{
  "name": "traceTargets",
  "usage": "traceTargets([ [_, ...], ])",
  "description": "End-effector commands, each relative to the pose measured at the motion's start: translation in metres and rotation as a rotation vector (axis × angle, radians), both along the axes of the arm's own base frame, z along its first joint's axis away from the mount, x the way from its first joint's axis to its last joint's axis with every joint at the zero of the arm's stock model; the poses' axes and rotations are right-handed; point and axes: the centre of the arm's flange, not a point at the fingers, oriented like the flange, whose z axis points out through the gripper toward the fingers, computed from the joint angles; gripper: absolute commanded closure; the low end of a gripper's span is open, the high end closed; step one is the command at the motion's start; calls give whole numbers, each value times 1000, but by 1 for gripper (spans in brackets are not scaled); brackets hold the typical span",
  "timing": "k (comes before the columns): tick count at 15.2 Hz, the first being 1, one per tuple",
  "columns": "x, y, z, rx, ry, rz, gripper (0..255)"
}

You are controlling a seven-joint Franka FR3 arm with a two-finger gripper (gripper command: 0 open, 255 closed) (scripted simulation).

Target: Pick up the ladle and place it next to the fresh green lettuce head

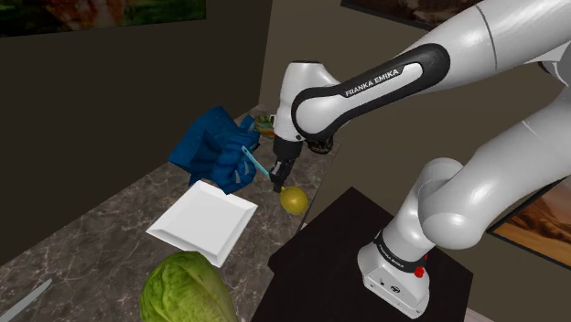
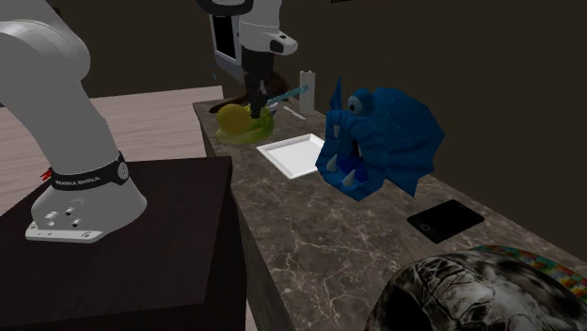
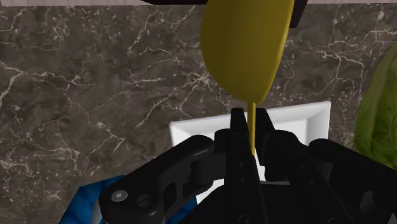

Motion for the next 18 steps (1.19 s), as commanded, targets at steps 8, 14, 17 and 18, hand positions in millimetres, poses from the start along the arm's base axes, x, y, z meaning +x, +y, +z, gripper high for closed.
traceTargets([
  [8,-1,1,-46,0,0,-1,255],
  [14,-1,1,-78,0,0,-1,255],
  [17,-1,1,-93,0,0,-1,255],
  [18,-1,1,-99,0,0,-1,255],
])
